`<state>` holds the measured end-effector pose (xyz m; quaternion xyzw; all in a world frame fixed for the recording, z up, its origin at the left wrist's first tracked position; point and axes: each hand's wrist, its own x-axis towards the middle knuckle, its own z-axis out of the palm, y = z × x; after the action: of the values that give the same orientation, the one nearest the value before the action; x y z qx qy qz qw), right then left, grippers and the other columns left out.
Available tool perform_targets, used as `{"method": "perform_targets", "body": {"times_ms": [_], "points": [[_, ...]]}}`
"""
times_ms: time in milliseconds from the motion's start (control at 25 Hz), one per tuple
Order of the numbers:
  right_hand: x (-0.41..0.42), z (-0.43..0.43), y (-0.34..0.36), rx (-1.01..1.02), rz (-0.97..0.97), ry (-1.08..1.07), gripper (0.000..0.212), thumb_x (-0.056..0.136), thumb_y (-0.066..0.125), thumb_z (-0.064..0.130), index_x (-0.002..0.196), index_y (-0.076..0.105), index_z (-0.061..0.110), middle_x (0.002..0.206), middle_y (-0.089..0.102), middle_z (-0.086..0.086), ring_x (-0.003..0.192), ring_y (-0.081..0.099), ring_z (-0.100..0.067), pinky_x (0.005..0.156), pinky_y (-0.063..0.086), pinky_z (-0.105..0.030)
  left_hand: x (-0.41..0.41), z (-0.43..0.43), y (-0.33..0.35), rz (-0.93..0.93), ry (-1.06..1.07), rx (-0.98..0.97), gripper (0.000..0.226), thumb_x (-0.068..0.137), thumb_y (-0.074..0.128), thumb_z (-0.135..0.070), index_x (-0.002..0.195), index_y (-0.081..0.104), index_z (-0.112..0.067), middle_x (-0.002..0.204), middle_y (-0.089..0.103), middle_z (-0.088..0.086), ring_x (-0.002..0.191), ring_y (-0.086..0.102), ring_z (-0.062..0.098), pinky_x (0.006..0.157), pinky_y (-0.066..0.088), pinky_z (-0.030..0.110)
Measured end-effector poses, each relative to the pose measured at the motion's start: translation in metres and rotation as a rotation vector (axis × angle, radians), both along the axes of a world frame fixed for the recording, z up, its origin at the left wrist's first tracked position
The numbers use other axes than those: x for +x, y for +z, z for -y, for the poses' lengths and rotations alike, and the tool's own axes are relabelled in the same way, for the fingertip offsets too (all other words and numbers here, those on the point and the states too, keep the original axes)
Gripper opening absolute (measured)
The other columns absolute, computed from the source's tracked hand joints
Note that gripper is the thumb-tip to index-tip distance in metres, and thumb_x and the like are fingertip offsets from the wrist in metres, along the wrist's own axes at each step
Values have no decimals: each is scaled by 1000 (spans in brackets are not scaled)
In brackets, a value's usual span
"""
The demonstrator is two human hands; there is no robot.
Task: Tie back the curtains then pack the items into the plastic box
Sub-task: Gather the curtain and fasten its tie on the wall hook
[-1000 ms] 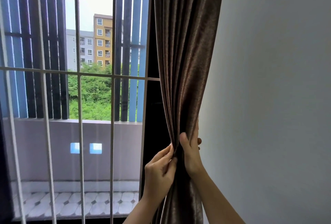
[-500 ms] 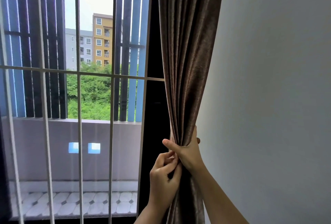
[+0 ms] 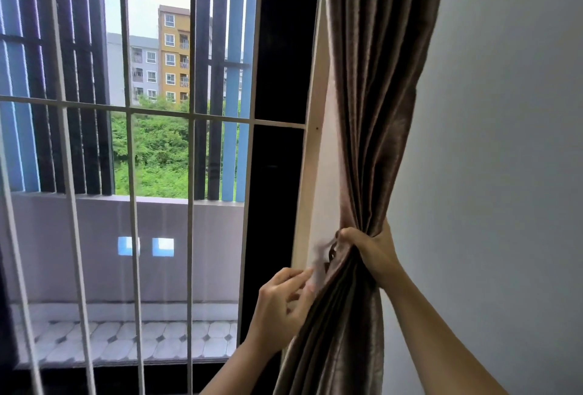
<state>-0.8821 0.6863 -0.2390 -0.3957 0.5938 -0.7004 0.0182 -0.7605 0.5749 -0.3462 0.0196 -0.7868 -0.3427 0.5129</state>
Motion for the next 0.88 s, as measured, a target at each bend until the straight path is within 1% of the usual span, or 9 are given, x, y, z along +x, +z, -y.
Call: {"method": "perform_targets", "body": {"times_ms": [80,160,280,400,480,520,640,760,880], "points": [[-18,-17,2,0,36,-6,39,63,68,0,100,57,1,77,63,-12,57,65,-12,52,52,-23,-10,5,-10,53,51,9,25,89,59,-11,111,67,-4,96,68,1,81,64,-5,65,50,6],[-35,-33,5,27,33,-28,27,66,68,2,91,60,8,75,64,-9,58,66,-12,54,54,-23,-26,9,-21,143,74,50,22,89,60,-12,108,69,-6,89,68,-2,75,63,-6,63,48,5],[-55,-51,10,60,23,-12,22,75,64,-10,79,58,11,57,63,0,50,63,-11,49,53,-23,-53,9,-34,283,112,99,14,89,61,-16,94,74,-11,74,63,-9,63,61,0,63,53,20],[-67,-61,11,66,25,-18,22,68,68,1,84,59,14,66,64,-2,55,65,-12,51,53,-22,-85,2,-42,426,138,225,16,92,57,-17,80,68,-17,70,60,-4,64,59,10,62,49,26],[-77,-63,11,82,26,-25,30,62,66,11,90,59,15,74,64,-4,62,67,-14,55,53,-24,-109,-2,-44,496,133,377,9,93,54,-18,90,61,-23,84,59,0,79,61,17,72,48,27],[-82,-63,10,88,27,-22,31,61,66,12,91,59,14,75,65,-4,63,67,-15,56,53,-25,-122,-3,-45,531,113,433,15,93,54,-19,106,59,-19,96,61,1,93,62,21,81,50,31],[-94,-59,10,91,22,19,28,61,65,9,89,61,7,68,66,0,63,66,-17,56,53,-27,-152,4,-47,612,104,575,50,90,57,-21,136,40,-13,130,56,5,117,55,26,96,47,35],[-98,-48,6,85,14,41,28,61,64,8,89,60,7,66,66,3,62,66,-15,55,53,-24,-158,13,-47,631,-8,739,46,86,62,-19,129,47,-12,122,61,7,110,60,25,95,49,36],[-97,-26,1,79,11,54,36,61,65,9,97,58,6,75,64,-3,65,66,-10,57,52,-21,-137,17,-43,625,-64,733,32,82,64,-30,112,62,-21,103,70,2,93,66,19,86,55,37]]}}
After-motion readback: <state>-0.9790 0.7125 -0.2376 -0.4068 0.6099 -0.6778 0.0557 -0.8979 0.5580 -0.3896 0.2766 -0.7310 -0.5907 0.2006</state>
